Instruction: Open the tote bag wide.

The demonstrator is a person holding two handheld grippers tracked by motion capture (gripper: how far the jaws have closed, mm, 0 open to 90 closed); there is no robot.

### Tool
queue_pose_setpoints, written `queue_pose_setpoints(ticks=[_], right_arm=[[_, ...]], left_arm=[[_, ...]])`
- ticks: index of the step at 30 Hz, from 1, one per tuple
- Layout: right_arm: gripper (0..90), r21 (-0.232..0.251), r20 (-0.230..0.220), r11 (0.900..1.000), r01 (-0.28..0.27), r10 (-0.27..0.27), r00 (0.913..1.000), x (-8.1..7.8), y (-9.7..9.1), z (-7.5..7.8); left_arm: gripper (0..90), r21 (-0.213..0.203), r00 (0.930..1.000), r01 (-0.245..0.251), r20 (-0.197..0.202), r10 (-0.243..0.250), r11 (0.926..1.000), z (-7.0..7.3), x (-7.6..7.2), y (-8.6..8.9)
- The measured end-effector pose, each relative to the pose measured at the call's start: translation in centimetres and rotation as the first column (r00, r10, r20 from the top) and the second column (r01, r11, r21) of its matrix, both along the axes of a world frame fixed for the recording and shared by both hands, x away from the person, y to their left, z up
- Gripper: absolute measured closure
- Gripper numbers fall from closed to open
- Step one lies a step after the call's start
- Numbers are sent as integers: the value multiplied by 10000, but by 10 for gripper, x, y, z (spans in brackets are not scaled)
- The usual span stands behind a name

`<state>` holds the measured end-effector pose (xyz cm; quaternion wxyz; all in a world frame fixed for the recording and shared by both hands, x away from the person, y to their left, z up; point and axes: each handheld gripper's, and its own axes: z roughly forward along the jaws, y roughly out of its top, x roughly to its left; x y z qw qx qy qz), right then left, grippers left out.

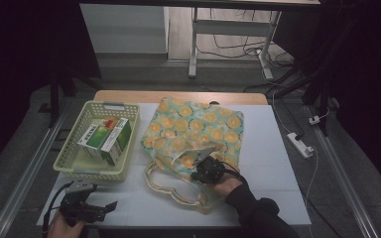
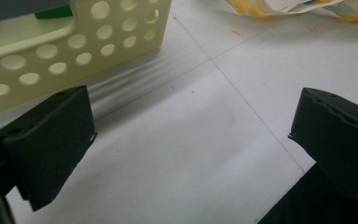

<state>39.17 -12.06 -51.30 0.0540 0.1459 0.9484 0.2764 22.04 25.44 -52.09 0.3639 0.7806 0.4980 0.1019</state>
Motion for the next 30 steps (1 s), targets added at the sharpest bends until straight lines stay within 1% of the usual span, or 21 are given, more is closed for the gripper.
queue_pose_setpoints(ticks=[1,2,3,4,5,7,8,9,12,13,16,18,19,21,22,23,27,28,29,30], right_arm=[[900,145,41,9999,56,-57,10000,0,-1,1],[900,372,-18,9992,162,-161,9999,0,-2,4],[900,372,-18,9992,162,-161,9999,0,-2,4],[900,704,-126,9970,327,-319,9994,2,-4,10],[900,829,-67,9957,409,-405,9992,3,-6,12],[900,921,-105,9947,458,-450,9989,4,-8,15],[900,1234,-276,9906,589,-560,9981,6,-11,18],[900,1293,-351,9897,609,-568,9978,7,-12,19],[900,1344,-294,9894,552,-517,9982,8,-14,22],[900,1538,-331,9863,602,-558,9979,9,-15,25],[900,1883,-334,9785,844,-795,9963,11,-18,31],[900,2001,-374,9747,995,-939,9949,14,-21,34],[900,2001,-374,9747,995,-939,9949,14,-21,34],[900,2218,-331,9676,1203,-1159,9927,18,-25,39],[900,2218,-331,9676,1203,-1159,9927,18,-25,39],[900,2395,-354,9613,1362,-1316,9907,20,-27,43],[900,2667,-377,9500,1622,-1579,9867,25,-30,50],[900,2667,-377,9500,1622,-1579,9867,25,-30,50],[900,2795,-430,9442,1744,-1691,9847,27,-32,53],[900,2866,-444,9419,1753,-1697,9845,29,-33,54]], left_arm=[[0,-15,10000,-3,15,3,10000,0,0,0],[0,-39,10000,-12,18,12,10000,0,0,0],[0,-57,10000,-18,10,18,10000,0,0,0],[0,-69,10000,-19,2,19,10000,0,0,0],[0,-99,10000,-4,-2,4,10000,0,0,1],[0,-111,10000,5,-5,-5,9999,0,0,1],[0,-125,10000,9,-6,-9,9999,0,0,1],[0,-147,10000,24,-15,-25,9999,0,0,2],[0,-179,10000,14,-20,-14,9998,0,0,2],[0,-177,10000,15,-19,-15,9998,0,0,2],[0,-200,10000,-5,-31,4,9998,0,1,2],[0,-194,10000,-1,-27,1,9998,0,1,2],[0,-192,10000,10,-30,-10,9998,0,1,2],[0,-210,10000,-8,-33,7,9998,0,1,2],[0,-219,10000,-8,-34,7,9998,0,1,2],[0,-210,10000,-1,-42,0,9998,0,1,2],[0,-235,10000,-19,-52,18,9997,0,1,2],[0,-235,10000,-19,-52,18,9997,0,1,2],[0,-240,10000,-19,-54,17,9997,0,1,2],[0,-243,10000,-23,-66,22,9997,0,1,2]])
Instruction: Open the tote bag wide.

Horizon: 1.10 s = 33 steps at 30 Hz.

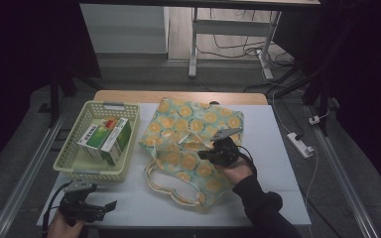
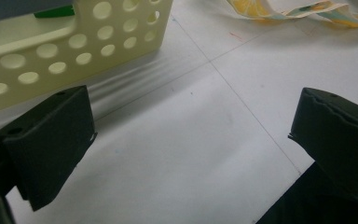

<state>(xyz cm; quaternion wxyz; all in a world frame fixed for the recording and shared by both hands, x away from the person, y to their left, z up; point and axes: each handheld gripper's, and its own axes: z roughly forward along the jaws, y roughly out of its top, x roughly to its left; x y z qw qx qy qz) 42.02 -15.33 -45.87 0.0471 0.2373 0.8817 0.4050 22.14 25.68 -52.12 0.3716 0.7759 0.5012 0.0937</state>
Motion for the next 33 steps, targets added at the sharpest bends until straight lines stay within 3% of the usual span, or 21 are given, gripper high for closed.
queue_pose_setpoints(ticks=[9,21,33], right_arm=[[900,493,581,9987,106,-134,9982,4,0,24],[900,1090,576,9930,463,-528,9969,14,-3,44],[900,901,608,9952,380,-436,9972,18,3,57]], left_arm=[[0,-33,10000,-30,-10,30,10000,0,0,0],[0,-55,10000,-46,-42,46,10000,0,0,1],[0,-33,10000,-51,-72,51,10000,0,1,1]])
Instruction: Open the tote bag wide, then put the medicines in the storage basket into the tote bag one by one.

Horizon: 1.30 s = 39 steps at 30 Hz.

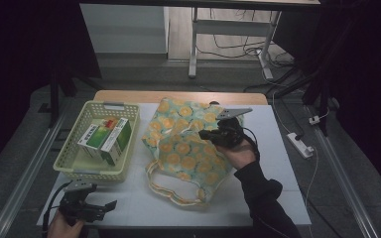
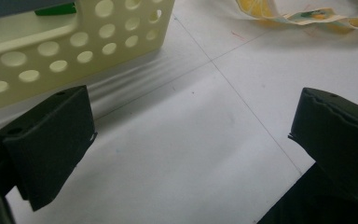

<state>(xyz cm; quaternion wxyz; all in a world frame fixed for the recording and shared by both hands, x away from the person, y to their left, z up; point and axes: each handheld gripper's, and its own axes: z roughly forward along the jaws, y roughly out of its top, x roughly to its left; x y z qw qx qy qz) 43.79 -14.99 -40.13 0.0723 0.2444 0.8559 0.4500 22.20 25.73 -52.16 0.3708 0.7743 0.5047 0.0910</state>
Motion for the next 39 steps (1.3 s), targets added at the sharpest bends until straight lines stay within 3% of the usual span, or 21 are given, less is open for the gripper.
queue_pose_setpoints(ticks=[11,27,31,39], right_arm=[[900,78,145,10000,-7,5,9999,2,1,11],[900,-16,165,10000,-77,77,9998,2,1,6],[900,-52,123,9999,-128,128,9998,3,0,4],[900,-122,43,9998,-135,136,9999,5,-1,2]], left_arm=[[0,-20,10000,-19,-36,19,10000,0,0,0],[0,-203,9999,-138,66,140,9997,2,0,2],[0,-220,9995,-167,257,173,9996,7,-1,4],[0,-299,9945,37,1046,-6,9995,23,0,3]])
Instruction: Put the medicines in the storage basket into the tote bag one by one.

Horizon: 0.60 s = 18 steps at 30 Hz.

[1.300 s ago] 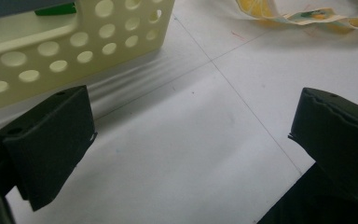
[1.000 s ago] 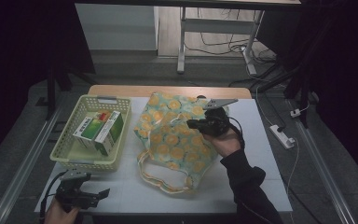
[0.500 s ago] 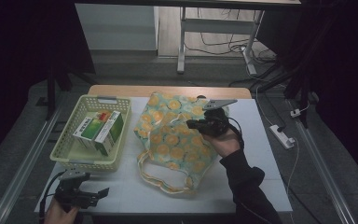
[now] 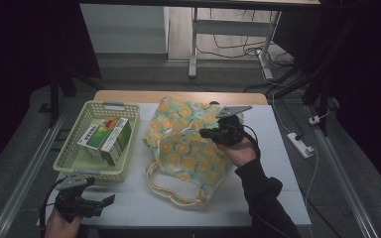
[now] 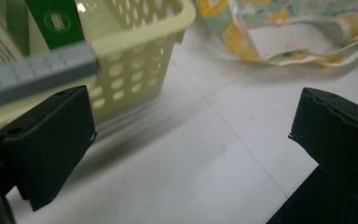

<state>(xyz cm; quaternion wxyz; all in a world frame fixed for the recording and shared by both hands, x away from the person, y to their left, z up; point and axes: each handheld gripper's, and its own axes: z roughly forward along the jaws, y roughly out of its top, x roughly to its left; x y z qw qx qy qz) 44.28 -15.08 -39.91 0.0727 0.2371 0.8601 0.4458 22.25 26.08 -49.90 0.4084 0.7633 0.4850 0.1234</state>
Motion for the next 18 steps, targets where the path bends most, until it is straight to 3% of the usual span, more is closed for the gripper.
queue_pose_setpoints(ticks=[9,18], right_arm=[[900,-42,-35,10000,-87,87,10000,0,1,-2],[900,-43,-71,9999,-124,124,9999,0,2,-2]], left_arm=[[0,-243,9991,341,247,-335,9991,7,7,5],[0,-67,9976,-302,626,305,9995,14,17,14]])
